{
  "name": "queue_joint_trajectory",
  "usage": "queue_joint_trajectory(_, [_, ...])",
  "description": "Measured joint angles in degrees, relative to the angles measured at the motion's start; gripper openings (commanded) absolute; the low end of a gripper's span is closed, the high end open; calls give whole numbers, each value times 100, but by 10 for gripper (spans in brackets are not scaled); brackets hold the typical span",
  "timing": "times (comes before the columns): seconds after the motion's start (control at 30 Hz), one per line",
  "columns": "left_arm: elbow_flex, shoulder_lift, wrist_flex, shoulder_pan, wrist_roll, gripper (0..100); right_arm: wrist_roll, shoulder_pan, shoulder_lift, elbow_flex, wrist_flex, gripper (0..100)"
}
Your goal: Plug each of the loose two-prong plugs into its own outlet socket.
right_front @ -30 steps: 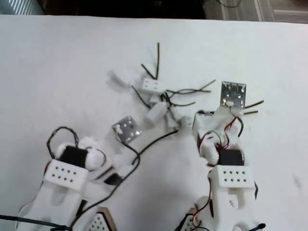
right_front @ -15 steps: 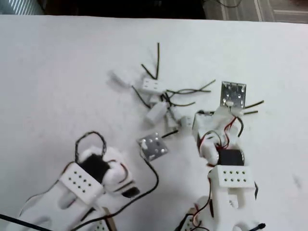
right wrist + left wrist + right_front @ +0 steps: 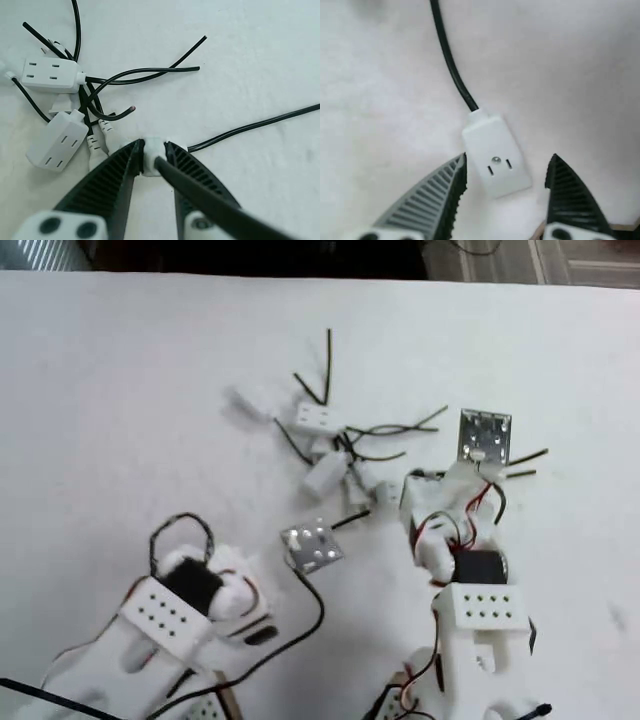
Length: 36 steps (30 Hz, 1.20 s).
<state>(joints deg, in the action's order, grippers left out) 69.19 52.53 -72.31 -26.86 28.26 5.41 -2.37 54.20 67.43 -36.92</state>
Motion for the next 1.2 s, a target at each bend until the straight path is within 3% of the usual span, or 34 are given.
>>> queue_joint_trajectory(0.3, [-352, -1662, 211, 237, 255, 263, 0, 0, 0, 0, 0, 17])
queue_joint_trajectory(0.7, [-967, -1433, -484, 141, -167, 261, 0, 0, 0, 0, 0, 17])
queue_joint_trajectory(1.2, [-800, -2831, 316, 114, -123, 260, 0, 0, 0, 0, 0, 17])
